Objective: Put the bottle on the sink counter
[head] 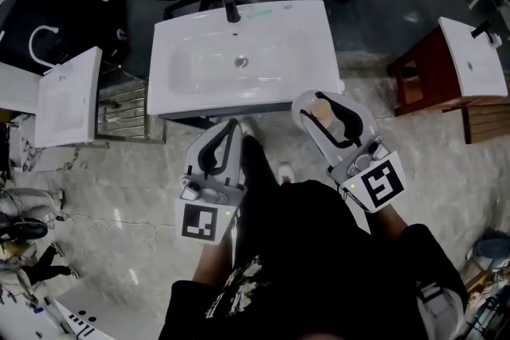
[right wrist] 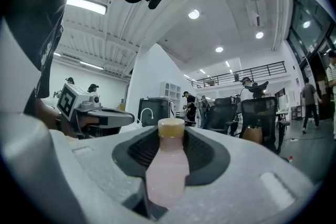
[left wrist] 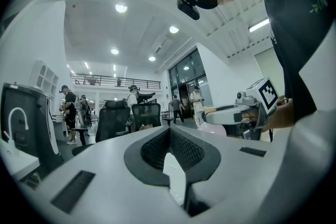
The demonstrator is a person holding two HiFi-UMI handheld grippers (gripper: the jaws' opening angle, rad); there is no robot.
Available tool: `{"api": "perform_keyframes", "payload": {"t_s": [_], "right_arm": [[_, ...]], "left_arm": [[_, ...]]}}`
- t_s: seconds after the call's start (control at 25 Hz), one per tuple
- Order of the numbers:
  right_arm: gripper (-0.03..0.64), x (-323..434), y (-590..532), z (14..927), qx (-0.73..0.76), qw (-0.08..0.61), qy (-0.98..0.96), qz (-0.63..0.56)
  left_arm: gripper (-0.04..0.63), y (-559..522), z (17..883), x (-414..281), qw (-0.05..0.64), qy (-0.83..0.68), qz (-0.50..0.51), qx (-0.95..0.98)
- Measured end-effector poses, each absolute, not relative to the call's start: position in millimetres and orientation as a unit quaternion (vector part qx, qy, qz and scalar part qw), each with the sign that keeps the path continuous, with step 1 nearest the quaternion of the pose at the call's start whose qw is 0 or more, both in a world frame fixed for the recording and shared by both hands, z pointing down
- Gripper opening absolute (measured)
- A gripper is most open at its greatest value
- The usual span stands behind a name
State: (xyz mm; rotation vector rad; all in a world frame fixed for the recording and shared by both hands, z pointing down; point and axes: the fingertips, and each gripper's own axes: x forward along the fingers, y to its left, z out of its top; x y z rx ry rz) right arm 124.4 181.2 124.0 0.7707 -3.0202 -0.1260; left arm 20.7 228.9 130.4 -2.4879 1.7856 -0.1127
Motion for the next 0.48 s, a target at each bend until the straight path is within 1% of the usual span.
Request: {"api": "perform_keyframes", "payload": {"t_s": [0.32, 0.48], "right_arm": [[0.135, 102.6, 101.4, 131.0, 0.294, 0.013, -0.955, -0.042], [0.135, 84.9, 54.1, 123.3, 0.312, 0.025, -0.949, -0.041]], "left_arm": [[0.012, 135.6, 143.6, -4.6, 0.037, 0.540, -0.044, -0.839], [0.012, 78.7, 133.3, -17.3, 0.038, 0.515, -0.030, -0.856]]}}
